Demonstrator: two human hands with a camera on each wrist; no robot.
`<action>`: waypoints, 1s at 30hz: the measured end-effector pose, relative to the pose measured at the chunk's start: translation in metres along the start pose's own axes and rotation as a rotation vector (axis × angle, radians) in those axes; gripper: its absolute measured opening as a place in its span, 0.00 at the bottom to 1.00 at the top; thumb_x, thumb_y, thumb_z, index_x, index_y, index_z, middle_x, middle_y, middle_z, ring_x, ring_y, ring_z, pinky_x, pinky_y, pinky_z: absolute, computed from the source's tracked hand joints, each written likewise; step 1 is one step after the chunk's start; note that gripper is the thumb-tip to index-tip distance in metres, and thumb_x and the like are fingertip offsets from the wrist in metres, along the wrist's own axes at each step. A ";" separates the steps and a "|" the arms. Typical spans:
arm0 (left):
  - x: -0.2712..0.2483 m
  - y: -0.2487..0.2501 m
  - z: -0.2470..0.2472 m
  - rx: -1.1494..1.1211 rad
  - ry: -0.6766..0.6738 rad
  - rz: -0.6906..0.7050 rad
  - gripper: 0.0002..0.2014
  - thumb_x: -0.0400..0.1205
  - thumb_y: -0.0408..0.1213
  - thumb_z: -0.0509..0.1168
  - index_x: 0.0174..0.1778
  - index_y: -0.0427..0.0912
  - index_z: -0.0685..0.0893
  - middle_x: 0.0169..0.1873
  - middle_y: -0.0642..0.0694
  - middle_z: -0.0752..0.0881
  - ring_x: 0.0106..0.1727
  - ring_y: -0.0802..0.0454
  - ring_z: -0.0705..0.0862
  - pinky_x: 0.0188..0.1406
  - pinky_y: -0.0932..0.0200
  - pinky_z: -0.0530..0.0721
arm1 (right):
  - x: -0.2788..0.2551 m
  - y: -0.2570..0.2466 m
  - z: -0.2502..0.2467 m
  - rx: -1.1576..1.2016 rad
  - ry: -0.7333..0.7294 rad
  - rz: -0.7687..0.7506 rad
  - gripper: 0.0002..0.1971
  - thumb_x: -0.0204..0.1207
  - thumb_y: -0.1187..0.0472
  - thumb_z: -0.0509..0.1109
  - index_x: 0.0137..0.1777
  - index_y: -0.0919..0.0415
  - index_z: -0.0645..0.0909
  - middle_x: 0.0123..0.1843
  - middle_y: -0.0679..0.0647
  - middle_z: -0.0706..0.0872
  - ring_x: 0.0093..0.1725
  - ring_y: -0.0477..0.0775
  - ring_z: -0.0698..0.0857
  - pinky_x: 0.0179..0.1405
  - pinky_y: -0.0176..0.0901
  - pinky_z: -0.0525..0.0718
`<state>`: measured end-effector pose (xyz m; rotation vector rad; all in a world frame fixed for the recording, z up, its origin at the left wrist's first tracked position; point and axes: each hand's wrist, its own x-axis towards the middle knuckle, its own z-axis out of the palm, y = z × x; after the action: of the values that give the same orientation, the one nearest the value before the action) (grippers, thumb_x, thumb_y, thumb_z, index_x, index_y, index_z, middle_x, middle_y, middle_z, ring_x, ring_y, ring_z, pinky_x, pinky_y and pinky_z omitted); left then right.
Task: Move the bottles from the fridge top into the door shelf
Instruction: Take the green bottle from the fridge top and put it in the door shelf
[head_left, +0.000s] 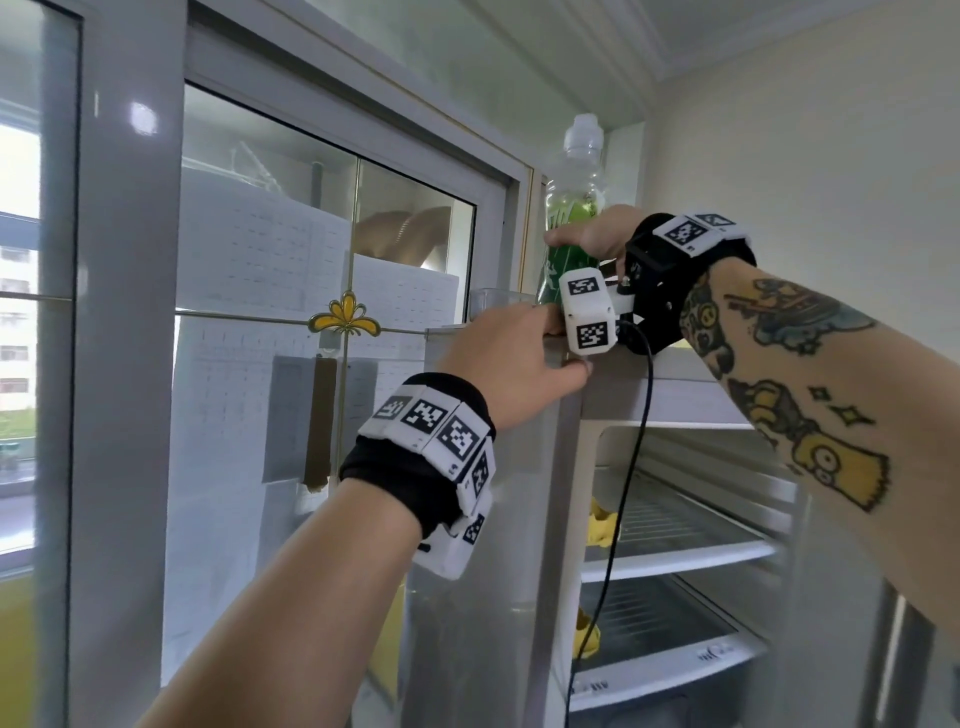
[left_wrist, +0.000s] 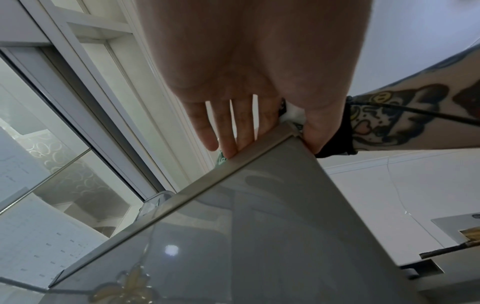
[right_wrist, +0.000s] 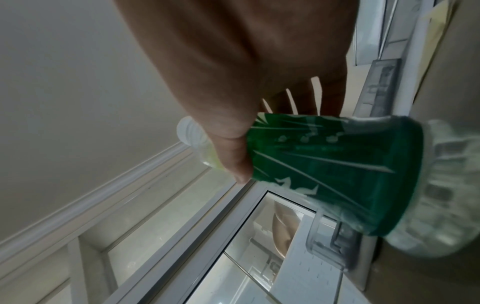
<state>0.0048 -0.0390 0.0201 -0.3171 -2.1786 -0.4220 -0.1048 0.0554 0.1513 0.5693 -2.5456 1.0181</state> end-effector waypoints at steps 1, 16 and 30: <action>0.000 0.000 0.001 0.000 -0.005 -0.003 0.14 0.74 0.52 0.68 0.51 0.48 0.85 0.49 0.52 0.89 0.50 0.52 0.85 0.49 0.55 0.83 | -0.003 0.002 -0.003 0.025 0.017 0.000 0.36 0.74 0.39 0.70 0.72 0.68 0.74 0.68 0.61 0.82 0.66 0.64 0.83 0.67 0.55 0.82; -0.004 0.026 0.003 -0.005 0.039 -0.162 0.14 0.74 0.45 0.68 0.53 0.46 0.85 0.52 0.47 0.86 0.53 0.49 0.81 0.52 0.57 0.75 | -0.091 0.065 -0.083 0.310 0.266 -0.028 0.12 0.73 0.49 0.72 0.41 0.57 0.78 0.46 0.51 0.86 0.47 0.50 0.86 0.61 0.47 0.87; -0.028 0.177 0.099 -0.281 0.017 0.039 0.16 0.78 0.41 0.62 0.61 0.44 0.85 0.61 0.45 0.86 0.62 0.46 0.82 0.65 0.53 0.76 | -0.236 0.214 -0.114 0.393 0.332 0.160 0.20 0.68 0.52 0.78 0.58 0.60 0.83 0.48 0.54 0.92 0.47 0.51 0.92 0.49 0.46 0.89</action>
<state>0.0156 0.1607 -0.0258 -0.5070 -2.0927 -0.7080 0.0145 0.3336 0.0009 0.2634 -2.1361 1.5455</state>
